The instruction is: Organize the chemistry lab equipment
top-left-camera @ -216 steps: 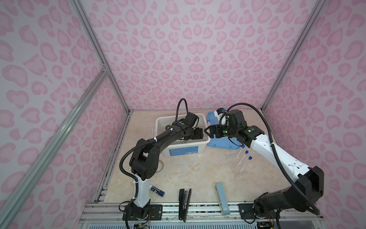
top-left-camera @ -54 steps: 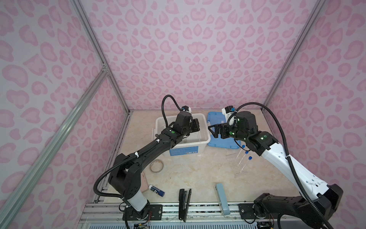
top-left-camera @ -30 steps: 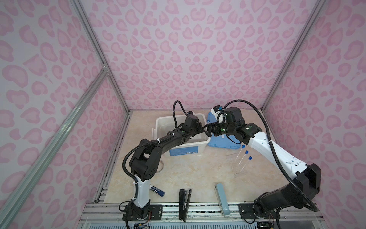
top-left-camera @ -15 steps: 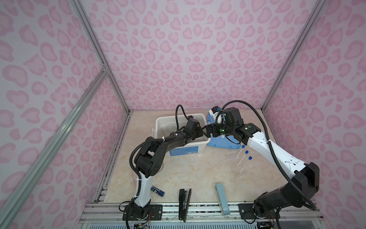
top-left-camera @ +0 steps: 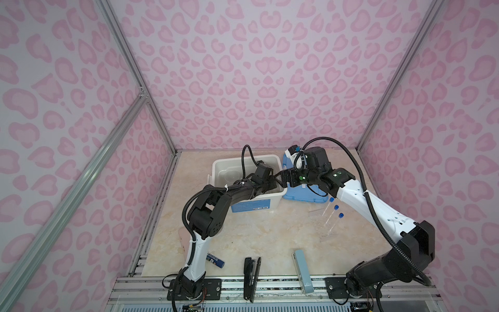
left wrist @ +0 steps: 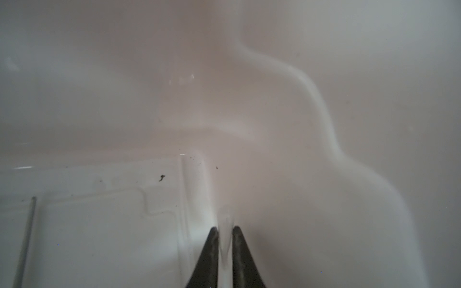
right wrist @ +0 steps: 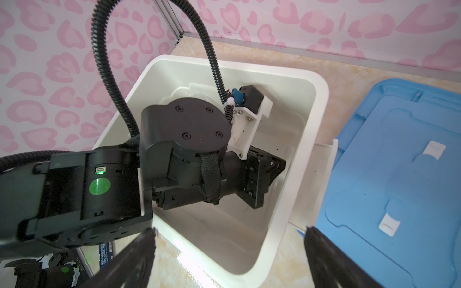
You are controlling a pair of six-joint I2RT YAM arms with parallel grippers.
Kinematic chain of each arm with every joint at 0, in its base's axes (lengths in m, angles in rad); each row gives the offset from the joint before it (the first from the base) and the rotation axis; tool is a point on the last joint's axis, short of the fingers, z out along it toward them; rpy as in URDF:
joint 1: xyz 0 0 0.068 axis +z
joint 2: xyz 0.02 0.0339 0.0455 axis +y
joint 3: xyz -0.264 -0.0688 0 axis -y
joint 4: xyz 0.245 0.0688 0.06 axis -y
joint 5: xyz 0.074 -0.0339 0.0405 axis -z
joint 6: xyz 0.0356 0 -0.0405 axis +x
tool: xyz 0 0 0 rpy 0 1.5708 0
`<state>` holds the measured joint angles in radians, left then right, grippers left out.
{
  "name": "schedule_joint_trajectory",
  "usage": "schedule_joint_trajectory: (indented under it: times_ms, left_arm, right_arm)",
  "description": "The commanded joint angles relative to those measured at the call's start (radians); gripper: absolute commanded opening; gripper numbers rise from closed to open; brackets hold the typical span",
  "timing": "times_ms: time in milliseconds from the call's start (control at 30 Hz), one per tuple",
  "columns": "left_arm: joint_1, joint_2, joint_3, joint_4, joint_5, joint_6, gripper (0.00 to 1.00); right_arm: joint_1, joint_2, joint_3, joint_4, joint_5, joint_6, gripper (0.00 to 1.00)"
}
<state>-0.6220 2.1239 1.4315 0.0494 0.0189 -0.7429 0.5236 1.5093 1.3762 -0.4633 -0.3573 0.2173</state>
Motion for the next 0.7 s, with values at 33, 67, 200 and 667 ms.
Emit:
schedule_joint_trajectory:
  times_ms: [33, 67, 200, 667]
  left_arm:
    - [0.002, 0.029, 0.024, -0.014, 0.007, -0.007, 0.16]
    - [0.003, 0.034, 0.024, -0.01, 0.01, -0.007, 0.17]
    - [0.004, 0.041, 0.018, -0.005, 0.013, -0.012, 0.18]
    - [0.01, 0.0, 0.019, -0.032, 0.011, 0.005, 0.32]
  right_arm:
    - [0.001, 0.004, -0.006, -0.002, 0.011, -0.007, 0.94]
    - [0.001, 0.004, -0.006, -0.002, 0.012, -0.007, 0.94]
    - [0.001, 0.0, -0.007, -0.005, 0.017, -0.008, 0.94]
    - [0.001, -0.008, -0.002, -0.02, 0.026, -0.014, 0.94]
